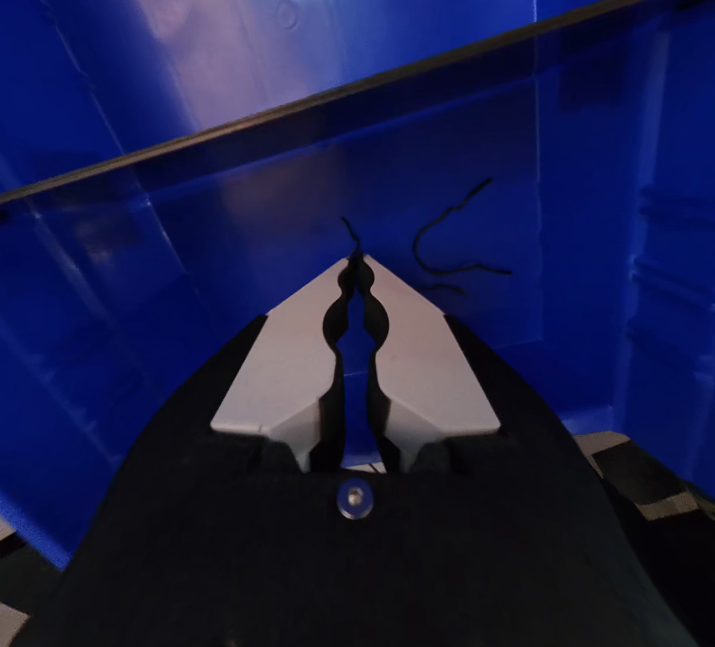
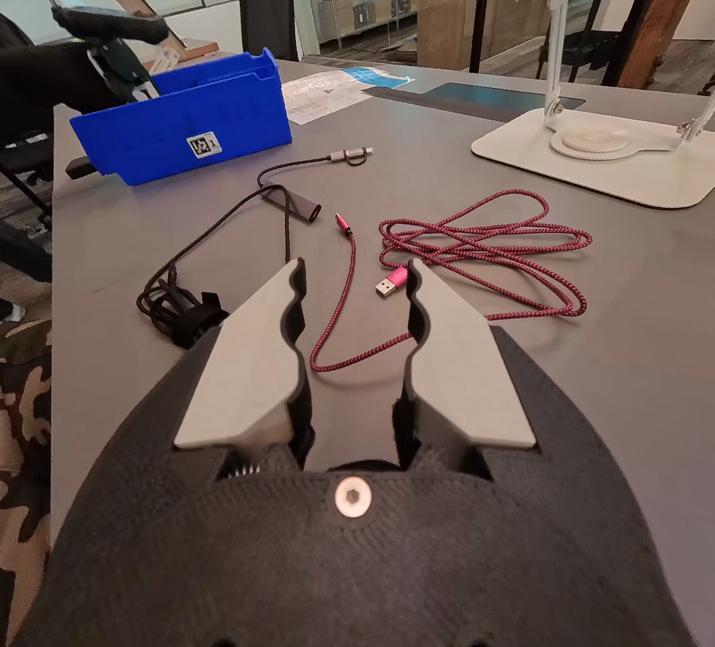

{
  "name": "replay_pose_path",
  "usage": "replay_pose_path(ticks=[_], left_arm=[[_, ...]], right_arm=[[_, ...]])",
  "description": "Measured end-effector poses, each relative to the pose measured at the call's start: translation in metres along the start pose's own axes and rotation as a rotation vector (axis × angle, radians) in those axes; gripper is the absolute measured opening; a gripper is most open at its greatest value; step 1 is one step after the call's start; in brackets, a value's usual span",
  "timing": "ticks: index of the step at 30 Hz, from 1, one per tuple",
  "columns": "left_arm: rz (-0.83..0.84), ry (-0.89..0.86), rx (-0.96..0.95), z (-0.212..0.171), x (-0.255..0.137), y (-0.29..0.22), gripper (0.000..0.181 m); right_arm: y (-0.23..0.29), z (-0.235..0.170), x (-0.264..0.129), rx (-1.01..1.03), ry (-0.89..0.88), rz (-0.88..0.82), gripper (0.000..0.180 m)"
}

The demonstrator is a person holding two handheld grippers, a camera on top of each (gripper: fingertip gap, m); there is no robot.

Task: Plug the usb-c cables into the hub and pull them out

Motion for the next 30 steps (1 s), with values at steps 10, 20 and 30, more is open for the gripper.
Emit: replay_pose_path(ticks=[10, 20, 30], left_arm=[[0.047, -0.150, 0.013, 0.007, -0.051, -0.006, 0.000], [-0.027, -0.022, -0.032, 0.008, 0.002, -0.006, 0.014], [0.023, -0.085, -0.047, 0.005, -0.008, 0.003, 0.000]], right_arm=[[0.014, 0.025, -0.005, -0.070, 0.003, 0.006, 0.057], [0.030, 0.027, -0.016, -0.088, -0.018, 0.024, 0.054], [0.042, 0.034, -0.021, -0.103, -0.030, 0.040, 0.053]])
Point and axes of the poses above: each gripper's, where its closed fingertips meet, x out along the fingers, z out of its top, y = z × x across the jaws, the point moved 6 cm from there along -x, back along the fingers, and after that the axes turned 1 degree about z, right-handed, at the moved point
